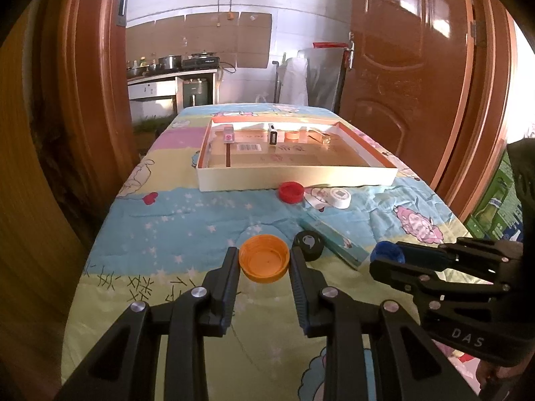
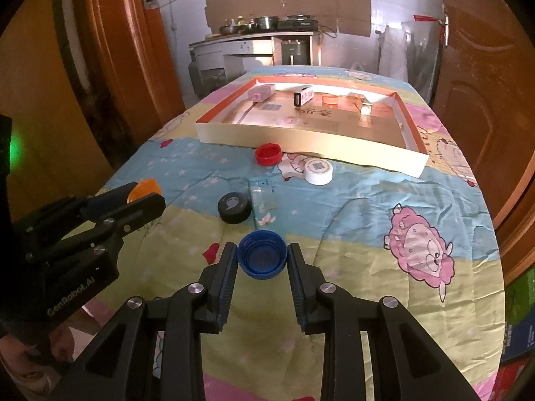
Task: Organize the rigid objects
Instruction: 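Carry the orange and blue caps with both grippers toward the box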
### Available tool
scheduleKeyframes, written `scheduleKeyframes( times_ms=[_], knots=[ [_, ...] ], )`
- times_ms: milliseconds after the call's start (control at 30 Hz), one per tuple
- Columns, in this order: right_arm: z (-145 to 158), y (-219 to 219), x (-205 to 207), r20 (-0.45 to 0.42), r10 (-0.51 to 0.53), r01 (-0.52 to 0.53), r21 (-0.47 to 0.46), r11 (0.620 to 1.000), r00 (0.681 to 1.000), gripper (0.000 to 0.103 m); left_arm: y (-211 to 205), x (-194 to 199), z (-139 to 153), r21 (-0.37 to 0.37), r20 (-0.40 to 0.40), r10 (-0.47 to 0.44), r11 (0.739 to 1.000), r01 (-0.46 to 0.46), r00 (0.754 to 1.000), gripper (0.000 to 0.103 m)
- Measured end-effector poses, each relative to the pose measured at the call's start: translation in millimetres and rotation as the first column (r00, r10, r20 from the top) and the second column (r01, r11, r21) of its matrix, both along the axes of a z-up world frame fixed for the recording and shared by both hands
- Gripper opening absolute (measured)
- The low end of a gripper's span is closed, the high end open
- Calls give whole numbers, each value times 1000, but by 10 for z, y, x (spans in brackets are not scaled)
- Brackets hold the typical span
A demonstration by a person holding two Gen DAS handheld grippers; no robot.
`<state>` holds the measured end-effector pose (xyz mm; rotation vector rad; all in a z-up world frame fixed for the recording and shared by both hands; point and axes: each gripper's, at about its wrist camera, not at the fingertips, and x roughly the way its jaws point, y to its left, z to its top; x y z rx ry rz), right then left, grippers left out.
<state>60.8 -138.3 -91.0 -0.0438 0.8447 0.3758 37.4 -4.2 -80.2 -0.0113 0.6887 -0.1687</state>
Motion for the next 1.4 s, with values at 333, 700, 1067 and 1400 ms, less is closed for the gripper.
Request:
scheduleKeyframes(
  times_ms=[333, 700, 1067, 1400],
  knots=[
    [71, -89, 63, 18, -27, 27, 4, 1000, 999, 31, -29, 87, 35, 6, 1, 6, 1000, -6, 1000, 30],
    [94, -184, 175, 22, -51, 50, 13, 999, 998, 31, -70, 207, 60, 0, -3, 2, 1000, -2, 1000, 30],
    [180, -266, 303, 45, -68, 67, 19, 998, 997, 31, -137, 334, 82, 1, -4, -3, 1000, 3, 1000, 30],
    [219, -318, 431, 55, -79, 78, 22, 997, 995, 31, -161, 446, 76, -5, -15, -4, 1000, 4, 1000, 30]
  ],
)
